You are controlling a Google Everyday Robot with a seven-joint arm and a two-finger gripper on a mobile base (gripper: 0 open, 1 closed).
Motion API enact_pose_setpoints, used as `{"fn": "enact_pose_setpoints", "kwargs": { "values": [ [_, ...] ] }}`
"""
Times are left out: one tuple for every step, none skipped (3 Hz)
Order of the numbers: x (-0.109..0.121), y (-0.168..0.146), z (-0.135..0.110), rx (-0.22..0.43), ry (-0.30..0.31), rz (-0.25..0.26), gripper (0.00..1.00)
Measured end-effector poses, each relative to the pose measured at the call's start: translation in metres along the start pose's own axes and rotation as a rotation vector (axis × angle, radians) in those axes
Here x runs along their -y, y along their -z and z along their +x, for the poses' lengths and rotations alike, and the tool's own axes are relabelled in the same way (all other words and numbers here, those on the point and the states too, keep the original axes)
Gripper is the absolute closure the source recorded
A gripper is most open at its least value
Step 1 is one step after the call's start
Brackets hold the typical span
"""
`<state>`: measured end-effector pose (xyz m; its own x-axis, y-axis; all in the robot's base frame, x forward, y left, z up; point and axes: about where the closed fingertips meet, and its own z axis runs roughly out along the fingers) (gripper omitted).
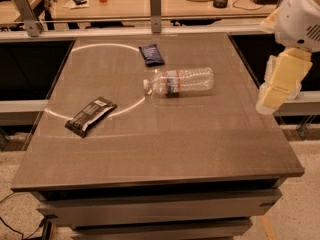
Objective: Place water bottle upright
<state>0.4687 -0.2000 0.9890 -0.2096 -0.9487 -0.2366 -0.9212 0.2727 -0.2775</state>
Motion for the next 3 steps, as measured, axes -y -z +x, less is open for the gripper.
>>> {"fn": "enact_pose_setpoints", "kwargs": {
  "values": [
    [0.033,-0.013,-0.018,0.026,-0.013,-0.002,0.0],
    [0.063,-0.032,-0.04,0.046,0.003,-0.024,0.0],
    [0.082,-0.049,-0.068,0.054,0.061,-0.028,0.0]
  ]
}}
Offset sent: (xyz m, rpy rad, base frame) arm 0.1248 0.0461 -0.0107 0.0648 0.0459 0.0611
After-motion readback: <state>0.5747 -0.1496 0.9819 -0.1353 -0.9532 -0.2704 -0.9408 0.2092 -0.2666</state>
